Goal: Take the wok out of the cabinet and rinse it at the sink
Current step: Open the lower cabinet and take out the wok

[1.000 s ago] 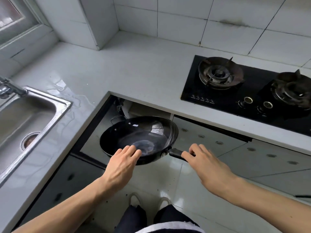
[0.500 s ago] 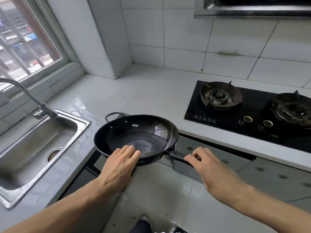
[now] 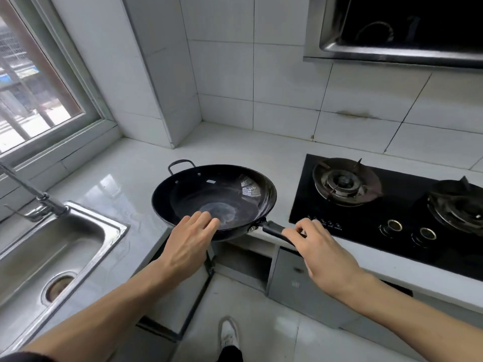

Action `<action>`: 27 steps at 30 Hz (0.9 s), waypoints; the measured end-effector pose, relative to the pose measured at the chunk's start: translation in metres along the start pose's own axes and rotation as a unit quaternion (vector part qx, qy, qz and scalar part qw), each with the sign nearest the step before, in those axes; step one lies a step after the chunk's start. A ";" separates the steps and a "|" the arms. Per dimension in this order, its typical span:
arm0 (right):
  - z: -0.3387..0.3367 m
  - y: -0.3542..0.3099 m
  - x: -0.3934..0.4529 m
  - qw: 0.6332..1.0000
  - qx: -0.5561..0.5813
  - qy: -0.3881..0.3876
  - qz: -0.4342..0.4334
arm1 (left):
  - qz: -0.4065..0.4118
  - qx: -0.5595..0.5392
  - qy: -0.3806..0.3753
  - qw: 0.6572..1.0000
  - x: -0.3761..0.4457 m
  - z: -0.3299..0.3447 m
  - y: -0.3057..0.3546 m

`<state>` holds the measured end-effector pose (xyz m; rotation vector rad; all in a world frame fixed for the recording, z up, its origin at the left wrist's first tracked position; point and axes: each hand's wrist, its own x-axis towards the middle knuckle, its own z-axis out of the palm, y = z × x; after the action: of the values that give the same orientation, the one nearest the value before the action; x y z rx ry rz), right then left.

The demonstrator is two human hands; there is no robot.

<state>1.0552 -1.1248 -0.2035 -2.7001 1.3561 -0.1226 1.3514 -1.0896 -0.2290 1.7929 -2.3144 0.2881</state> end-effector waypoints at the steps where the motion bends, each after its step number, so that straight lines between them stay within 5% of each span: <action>1: 0.001 0.002 0.013 1.000 -0.005 0.003 0.005 | 0.006 -0.002 0.003 1.000 0.012 0.005 -0.009; 13: 0.014 0.017 0.165 0.998 -0.029 -0.016 0.062 | 0.028 -0.018 -0.004 0.999 0.133 0.068 -0.121; 27: 0.036 0.060 0.216 0.995 -0.024 -0.032 0.093 | 0.051 -0.038 -0.027 0.998 0.200 0.117 -0.137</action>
<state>1.1406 -1.3314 -0.2435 -2.5731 1.6016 0.0150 1.4304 -1.3415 -0.2822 1.6694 -2.4248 0.1668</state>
